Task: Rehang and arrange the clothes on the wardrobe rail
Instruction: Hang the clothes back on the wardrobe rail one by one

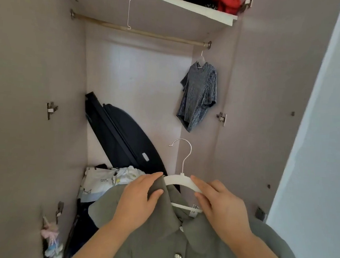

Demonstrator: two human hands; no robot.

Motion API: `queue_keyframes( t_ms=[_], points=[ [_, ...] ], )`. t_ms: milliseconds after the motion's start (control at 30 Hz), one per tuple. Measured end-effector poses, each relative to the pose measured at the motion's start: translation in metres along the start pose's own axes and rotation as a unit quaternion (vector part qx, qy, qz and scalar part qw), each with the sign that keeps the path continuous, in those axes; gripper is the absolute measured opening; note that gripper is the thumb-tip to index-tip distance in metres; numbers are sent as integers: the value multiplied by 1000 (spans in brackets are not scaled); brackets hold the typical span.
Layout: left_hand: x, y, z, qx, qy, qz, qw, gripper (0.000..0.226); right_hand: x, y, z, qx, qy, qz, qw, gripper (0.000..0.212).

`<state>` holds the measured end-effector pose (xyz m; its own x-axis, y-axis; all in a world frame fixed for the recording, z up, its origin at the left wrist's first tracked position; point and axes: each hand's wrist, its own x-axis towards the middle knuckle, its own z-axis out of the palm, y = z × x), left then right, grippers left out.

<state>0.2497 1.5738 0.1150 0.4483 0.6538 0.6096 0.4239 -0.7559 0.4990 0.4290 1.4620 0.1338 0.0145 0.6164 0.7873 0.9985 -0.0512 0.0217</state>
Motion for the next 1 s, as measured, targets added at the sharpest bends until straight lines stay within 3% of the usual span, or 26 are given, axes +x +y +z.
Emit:
queue_keyframes(
  t_ms=[500,600,733,1000],
  points=[
    [241,-103,38,79,53,-45,994,43,217,93,165,32,54,-61,996,31],
    [289,-118,33,94,56,-23,994,41,258,105,183,16,46,-49,998,43],
    [358,-139,20,91,74,-5,993,43,323,123,204,9,0,-1,1000,41],
    [493,-181,-11,107,109,52,987,43,448,160,231,-77,14,47,996,38]
  ],
)
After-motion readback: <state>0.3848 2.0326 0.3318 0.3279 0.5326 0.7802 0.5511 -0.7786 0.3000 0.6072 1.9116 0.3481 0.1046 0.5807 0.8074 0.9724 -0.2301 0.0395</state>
